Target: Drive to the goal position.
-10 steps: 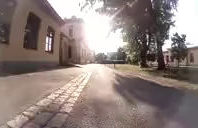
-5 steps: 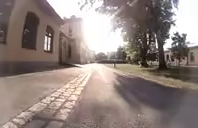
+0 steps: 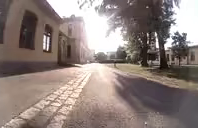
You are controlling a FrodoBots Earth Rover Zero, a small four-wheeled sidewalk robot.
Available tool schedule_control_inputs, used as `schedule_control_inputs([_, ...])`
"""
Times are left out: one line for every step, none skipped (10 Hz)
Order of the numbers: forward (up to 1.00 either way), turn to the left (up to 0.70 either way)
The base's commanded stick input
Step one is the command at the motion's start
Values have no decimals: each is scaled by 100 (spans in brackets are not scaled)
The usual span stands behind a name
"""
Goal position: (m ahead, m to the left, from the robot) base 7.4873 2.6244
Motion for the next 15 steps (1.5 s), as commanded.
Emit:
schedule_control_inputs([44,2])
schedule_control_inputs([44,2])
schedule_control_inputs([44,2])
schedule_control_inputs([44,2])
schedule_control_inputs([44,2])
schedule_control_inputs([44,2])
schedule_control_inputs([44,2])
schedule_control_inputs([44,2])
schedule_control_inputs([44,2])
schedule_control_inputs([44,2])
schedule_control_inputs([44,2])
schedule_control_inputs([44,2])
schedule_control_inputs([44,2])
schedule_control_inputs([44,2])
schedule_control_inputs([44,2])
